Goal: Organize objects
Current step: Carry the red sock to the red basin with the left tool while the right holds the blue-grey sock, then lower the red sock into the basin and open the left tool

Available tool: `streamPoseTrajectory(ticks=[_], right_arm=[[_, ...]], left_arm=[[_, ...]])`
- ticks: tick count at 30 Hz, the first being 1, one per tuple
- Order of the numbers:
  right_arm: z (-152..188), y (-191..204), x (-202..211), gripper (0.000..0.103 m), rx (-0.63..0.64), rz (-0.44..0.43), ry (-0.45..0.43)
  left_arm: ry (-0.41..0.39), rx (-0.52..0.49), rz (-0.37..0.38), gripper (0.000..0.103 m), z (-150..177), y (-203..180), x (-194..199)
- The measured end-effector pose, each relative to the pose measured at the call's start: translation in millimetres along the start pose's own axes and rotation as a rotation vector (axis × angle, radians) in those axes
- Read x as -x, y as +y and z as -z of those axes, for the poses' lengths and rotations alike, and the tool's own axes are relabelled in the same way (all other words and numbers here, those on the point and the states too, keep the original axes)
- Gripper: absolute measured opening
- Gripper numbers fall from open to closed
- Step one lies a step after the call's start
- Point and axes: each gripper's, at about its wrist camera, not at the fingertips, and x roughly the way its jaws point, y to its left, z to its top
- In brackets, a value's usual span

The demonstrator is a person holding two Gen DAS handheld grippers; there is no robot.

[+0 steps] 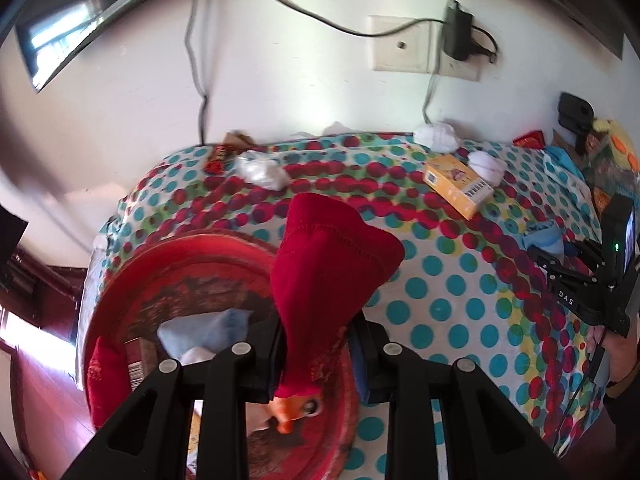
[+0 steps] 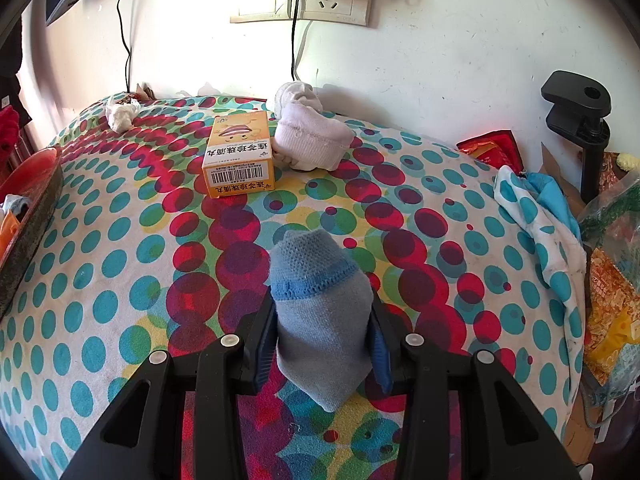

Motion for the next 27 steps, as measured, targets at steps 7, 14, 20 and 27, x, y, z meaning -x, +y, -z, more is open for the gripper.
streamPoseTrajectory(ticks=[7, 14, 20, 27], right_arm=[[0, 0, 1, 0.039, 0.001, 0.005, 0.0], [2, -4, 3, 0.039, 0.001, 0.009, 0.0], [4, -9, 6, 0.039, 0.001, 0.012, 0.0], [3, -10, 6, 0.039, 0.0, 0.013, 0.0]], left_arm=[[-0.007, 0.045, -0.052, 0.028, 3, 42, 11], [0.019, 0.106, -0.116, 0.028, 8, 89, 4], [0.067, 0.156, -0.163, 0.028, 14, 128, -15], [0.117, 0.212, -0.195, 0.028, 20, 165, -42]])
